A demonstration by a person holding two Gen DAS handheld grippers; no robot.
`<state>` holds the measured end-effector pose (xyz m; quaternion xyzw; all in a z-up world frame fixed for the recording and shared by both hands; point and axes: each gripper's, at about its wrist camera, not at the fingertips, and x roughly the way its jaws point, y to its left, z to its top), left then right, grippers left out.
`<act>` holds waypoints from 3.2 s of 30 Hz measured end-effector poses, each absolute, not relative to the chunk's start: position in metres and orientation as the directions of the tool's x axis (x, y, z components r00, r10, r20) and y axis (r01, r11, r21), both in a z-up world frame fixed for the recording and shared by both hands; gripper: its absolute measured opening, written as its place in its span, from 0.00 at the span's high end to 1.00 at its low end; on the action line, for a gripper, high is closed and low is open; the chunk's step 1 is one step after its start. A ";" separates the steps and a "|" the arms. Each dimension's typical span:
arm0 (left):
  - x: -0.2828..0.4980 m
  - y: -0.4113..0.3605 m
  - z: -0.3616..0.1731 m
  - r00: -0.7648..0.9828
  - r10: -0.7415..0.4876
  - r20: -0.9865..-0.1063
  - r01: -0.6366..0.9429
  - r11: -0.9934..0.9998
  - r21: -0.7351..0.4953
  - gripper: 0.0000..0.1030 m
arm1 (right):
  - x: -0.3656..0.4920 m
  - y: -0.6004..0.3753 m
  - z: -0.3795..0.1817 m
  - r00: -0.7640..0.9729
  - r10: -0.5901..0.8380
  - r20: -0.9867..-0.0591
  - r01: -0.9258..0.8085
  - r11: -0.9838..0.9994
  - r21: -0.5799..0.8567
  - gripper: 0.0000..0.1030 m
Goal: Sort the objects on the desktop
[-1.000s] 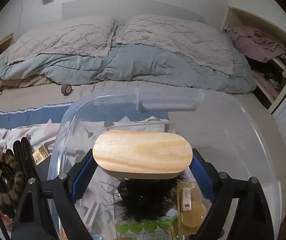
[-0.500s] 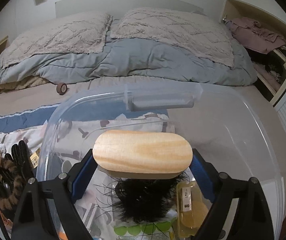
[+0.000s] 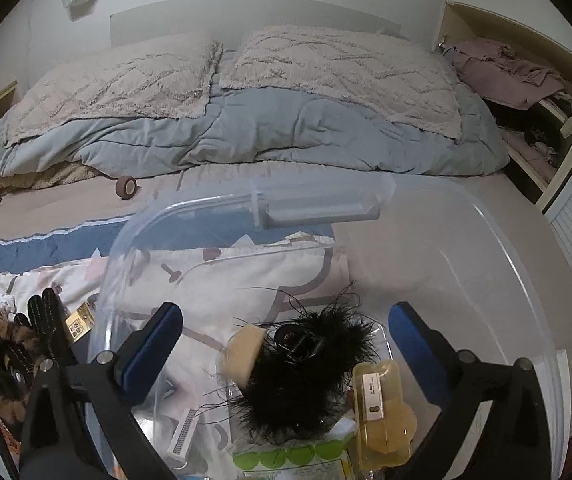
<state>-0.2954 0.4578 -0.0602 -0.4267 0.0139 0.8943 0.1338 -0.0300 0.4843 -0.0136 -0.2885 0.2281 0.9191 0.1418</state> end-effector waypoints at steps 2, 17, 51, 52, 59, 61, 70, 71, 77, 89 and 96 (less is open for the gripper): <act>-0.291 0.455 -0.055 -0.607 0.231 -0.760 -0.257 -0.962 -0.088 0.00 | -0.028 0.484 -0.012 -0.798 0.130 -0.588 -0.392 -0.854 0.342 0.02; -0.244 0.414 -0.020 -0.639 0.296 -0.710 -0.350 -0.934 -0.074 0.00 | -0.023 0.494 -0.013 -0.783 0.241 -0.574 -0.483 -0.817 0.316 0.02; -0.096 0.218 0.048 -0.715 0.421 -0.558 -0.477 -0.877 -0.051 0.00 | 0.021 0.417 0.005 -0.786 0.357 -0.504 -0.492 -0.855 0.162 0.01; -0.092 0.211 0.048 -0.717 0.425 -0.553 -0.475 -0.878 -0.059 0.00 | 0.023 0.413 0.006 -0.790 0.355 -0.499 -0.486 -0.860 0.158 0.01; -0.069 0.179 0.046 -0.720 0.442 -0.534 -0.462 -0.880 -0.106 0.00 | 0.036 0.387 0.013 -0.809 0.352 -0.470 -0.453 -0.883 0.119 0.01; -0.064 0.174 0.043 -0.718 0.446 -0.534 -0.463 -0.879 -0.111 0.00 | 0.037 0.378 0.013 -0.813 0.346 -0.469 -0.439 -0.893 0.101 0.01; -0.042 0.151 0.038 -0.740 0.439 -0.509 -0.461 -0.883 -0.092 0.00 | 0.043 0.345 0.011 -0.818 0.337 -0.466 -0.398 -0.917 0.036 0.01; -0.041 0.148 0.038 -0.744 0.436 -0.507 -0.459 -0.884 -0.088 0.00 | 0.043 0.344 0.010 -0.816 0.336 -0.471 -0.396 -0.918 0.030 0.01; -0.037 0.138 0.035 -0.733 0.437 -0.521 -0.461 -0.883 -0.091 0.00 | 0.045 0.327 0.008 -0.800 0.358 -0.482 -0.393 -0.919 -0.031 0.01; -0.016 0.118 0.026 -0.735 0.422 -0.530 -0.463 -0.884 -0.062 0.00 | 0.058 0.315 0.005 -0.787 0.361 -0.500 -0.398 -0.917 -0.035 0.01; -0.005 0.110 0.020 -0.720 0.423 -0.551 -0.478 -0.877 -0.049 0.00 | 0.073 0.308 0.003 -0.779 0.381 -0.498 -0.419 -0.907 -0.040 0.01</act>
